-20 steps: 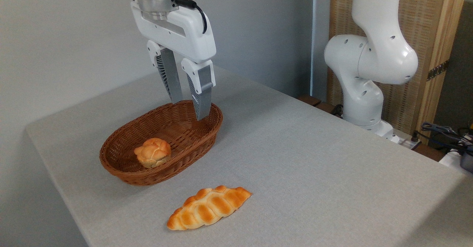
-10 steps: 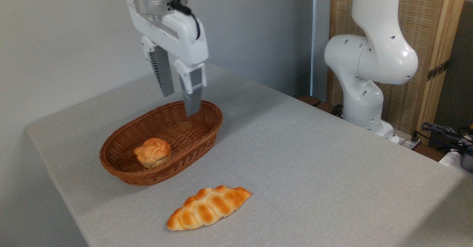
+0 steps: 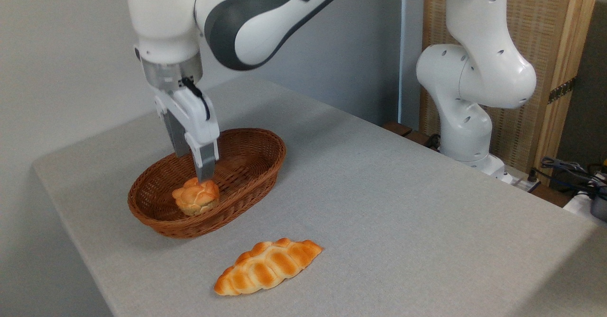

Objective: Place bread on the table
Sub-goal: 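Lower the gripper into the basket and close on the round roll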

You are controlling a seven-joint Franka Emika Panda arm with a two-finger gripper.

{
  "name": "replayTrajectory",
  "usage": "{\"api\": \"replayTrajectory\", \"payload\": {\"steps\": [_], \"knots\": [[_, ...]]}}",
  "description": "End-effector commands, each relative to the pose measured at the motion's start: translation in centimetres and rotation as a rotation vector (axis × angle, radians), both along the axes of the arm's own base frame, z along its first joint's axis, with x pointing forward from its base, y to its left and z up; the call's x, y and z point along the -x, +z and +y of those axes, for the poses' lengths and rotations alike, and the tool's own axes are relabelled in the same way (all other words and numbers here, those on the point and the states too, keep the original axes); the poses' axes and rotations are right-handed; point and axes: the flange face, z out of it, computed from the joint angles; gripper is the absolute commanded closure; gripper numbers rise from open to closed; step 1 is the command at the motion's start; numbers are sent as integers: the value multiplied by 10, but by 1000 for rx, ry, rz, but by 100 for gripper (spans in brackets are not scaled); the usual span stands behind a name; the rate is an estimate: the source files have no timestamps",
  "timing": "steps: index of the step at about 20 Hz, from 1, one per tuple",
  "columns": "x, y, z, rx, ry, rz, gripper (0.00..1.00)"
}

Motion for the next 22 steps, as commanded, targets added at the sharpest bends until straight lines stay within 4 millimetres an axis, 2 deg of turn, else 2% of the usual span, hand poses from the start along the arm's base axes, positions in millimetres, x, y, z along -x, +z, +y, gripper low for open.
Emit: {"api": "replayTrajectory", "payload": {"steps": [1, 6, 7, 10, 12, 18, 20, 22], "knots": [[-11, -27, -4, -58, -23, -22, 0], [-14, -55, -20, -76, -45, -11, 1], [-11, -59, -28, -78, -62, -9, 10], [-9, -67, -28, -108, -80, -18, 47], [-9, -66, -29, -108, -86, -20, 59], [-9, -66, -29, -108, -88, -20, 59], [-9, -65, -29, -107, -85, -21, 65], [-7, -50, -24, -114, -81, -37, 65]]}}
